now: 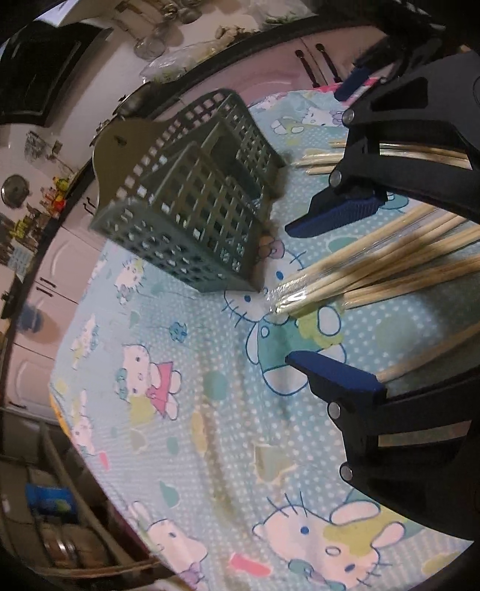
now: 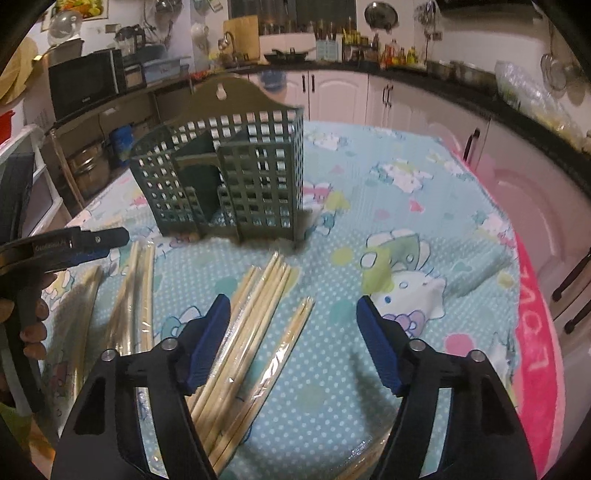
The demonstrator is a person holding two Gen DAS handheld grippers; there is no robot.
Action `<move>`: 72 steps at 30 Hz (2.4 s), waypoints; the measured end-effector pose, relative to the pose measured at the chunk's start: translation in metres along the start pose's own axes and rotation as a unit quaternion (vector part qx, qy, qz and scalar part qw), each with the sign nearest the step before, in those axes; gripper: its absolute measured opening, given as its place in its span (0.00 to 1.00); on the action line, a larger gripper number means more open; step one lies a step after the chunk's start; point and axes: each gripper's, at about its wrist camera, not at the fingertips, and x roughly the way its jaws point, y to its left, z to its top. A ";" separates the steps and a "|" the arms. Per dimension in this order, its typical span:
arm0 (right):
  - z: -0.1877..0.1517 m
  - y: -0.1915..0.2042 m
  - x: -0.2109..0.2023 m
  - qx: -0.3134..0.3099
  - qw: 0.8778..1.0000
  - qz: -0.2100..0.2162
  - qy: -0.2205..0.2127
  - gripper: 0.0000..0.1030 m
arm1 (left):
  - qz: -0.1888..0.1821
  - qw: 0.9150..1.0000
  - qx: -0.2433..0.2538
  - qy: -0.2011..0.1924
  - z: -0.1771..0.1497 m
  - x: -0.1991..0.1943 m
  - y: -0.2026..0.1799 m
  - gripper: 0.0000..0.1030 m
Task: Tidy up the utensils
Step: 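Close the left tool on a chopstick while the right tool grasps another, then lift both held chopsticks and carry them above the green chopstick holder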
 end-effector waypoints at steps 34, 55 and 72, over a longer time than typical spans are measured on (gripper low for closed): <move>0.004 -0.034 0.050 0.101 0.990 0.067 0.073 0.07 | -0.050 0.998 -0.031 0.011 0.016 -0.003 0.018 0.02; 0.024 -0.046 -0.035 0.089 0.987 0.124 -0.041 0.05 | -0.100 0.991 0.043 -0.077 0.026 -0.088 -0.046 0.00; 0.046 -0.044 -0.104 0.067 0.979 0.133 -0.142 0.05 | -0.128 0.979 0.104 -0.122 0.036 -0.129 -0.107 0.00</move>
